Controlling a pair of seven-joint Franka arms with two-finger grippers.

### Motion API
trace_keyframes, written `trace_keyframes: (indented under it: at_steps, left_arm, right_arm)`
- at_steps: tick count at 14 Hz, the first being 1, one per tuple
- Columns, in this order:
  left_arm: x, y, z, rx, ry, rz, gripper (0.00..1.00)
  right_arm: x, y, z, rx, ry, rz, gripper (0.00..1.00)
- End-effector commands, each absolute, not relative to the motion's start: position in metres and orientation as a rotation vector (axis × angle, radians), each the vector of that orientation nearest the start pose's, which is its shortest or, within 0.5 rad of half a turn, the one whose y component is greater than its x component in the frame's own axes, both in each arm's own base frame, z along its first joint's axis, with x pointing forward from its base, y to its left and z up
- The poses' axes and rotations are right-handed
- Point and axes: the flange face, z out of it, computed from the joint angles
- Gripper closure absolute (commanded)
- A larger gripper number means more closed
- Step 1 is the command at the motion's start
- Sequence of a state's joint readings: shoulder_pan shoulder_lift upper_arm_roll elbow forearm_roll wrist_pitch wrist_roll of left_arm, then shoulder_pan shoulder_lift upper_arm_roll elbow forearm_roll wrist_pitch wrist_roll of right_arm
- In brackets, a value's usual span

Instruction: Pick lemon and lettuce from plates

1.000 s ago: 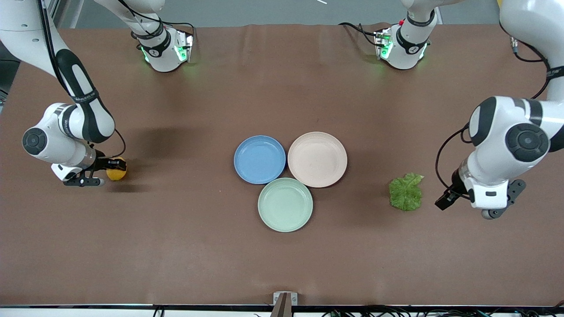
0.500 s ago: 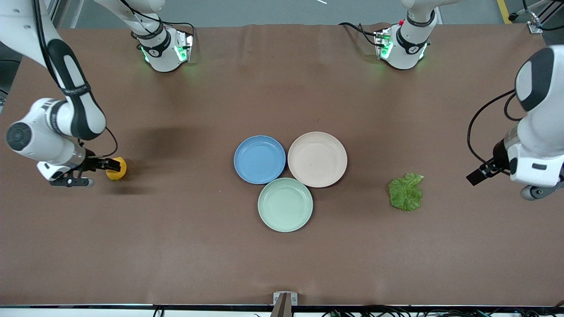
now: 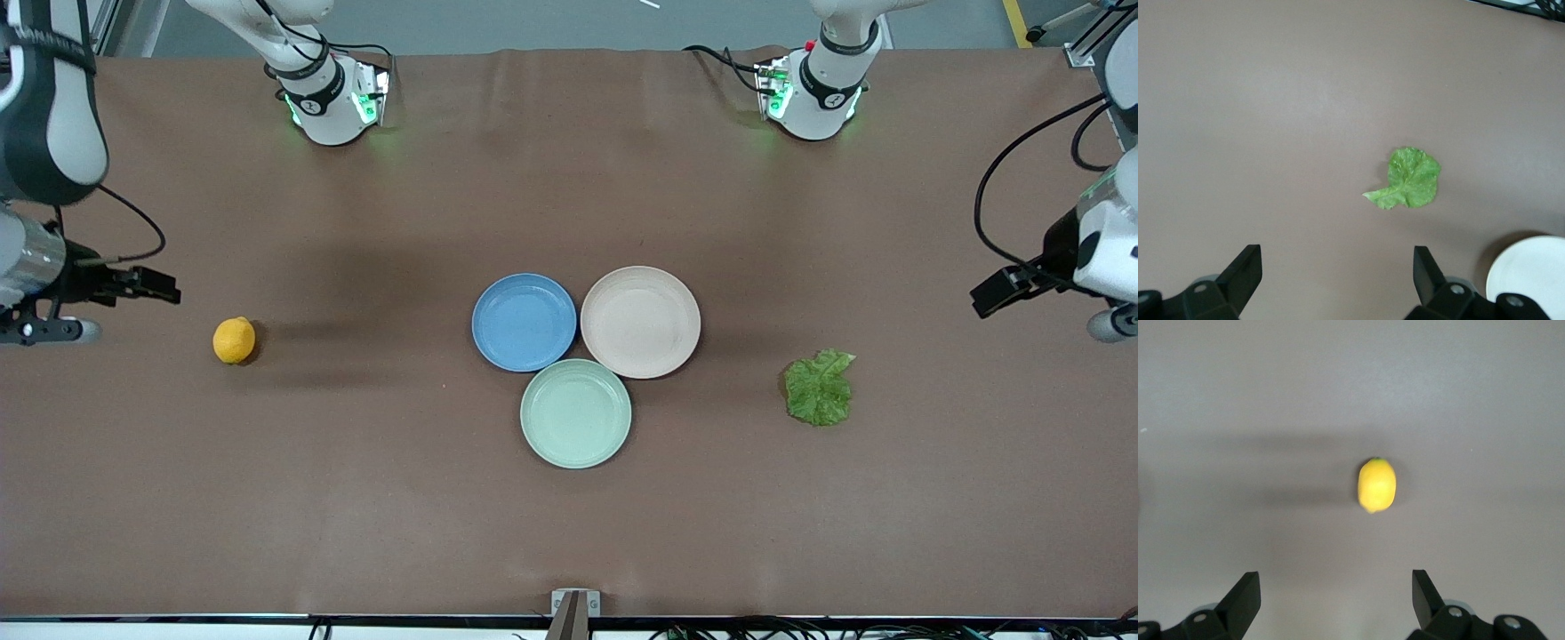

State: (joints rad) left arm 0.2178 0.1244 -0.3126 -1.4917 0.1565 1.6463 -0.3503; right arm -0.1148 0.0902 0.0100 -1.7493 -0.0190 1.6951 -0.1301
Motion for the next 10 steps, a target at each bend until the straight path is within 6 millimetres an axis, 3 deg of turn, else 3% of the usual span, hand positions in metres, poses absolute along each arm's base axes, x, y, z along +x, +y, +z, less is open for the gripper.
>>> trace_keyframes:
  at_steps: [1,2,5,10]
  left_arm:
    - [0.575,-0.013,0.627,-3.075,-0.252,-0.081,0.0]
    - [0.57,-0.013,0.63,-3.089,-0.195,-0.072,0.0]
    - [0.555,-0.027,0.643,-3.088,-0.16,-0.075,0.0]
    - [0.544,-0.026,0.652,-3.148,-0.163,-0.061,0.0]
  right_arm:
    - [0.571,-0.041,0.561,-3.149,-0.033,0.24,0.0]
    - [0.571,-0.03,0.579,-3.153,-0.034,0.228,0.0]
    - [0.567,0.001,0.603,-3.161,-0.029,0.207,0.0]
    - [0.57,0.0,0.633,-3.154,-0.032,0.1,0.0]
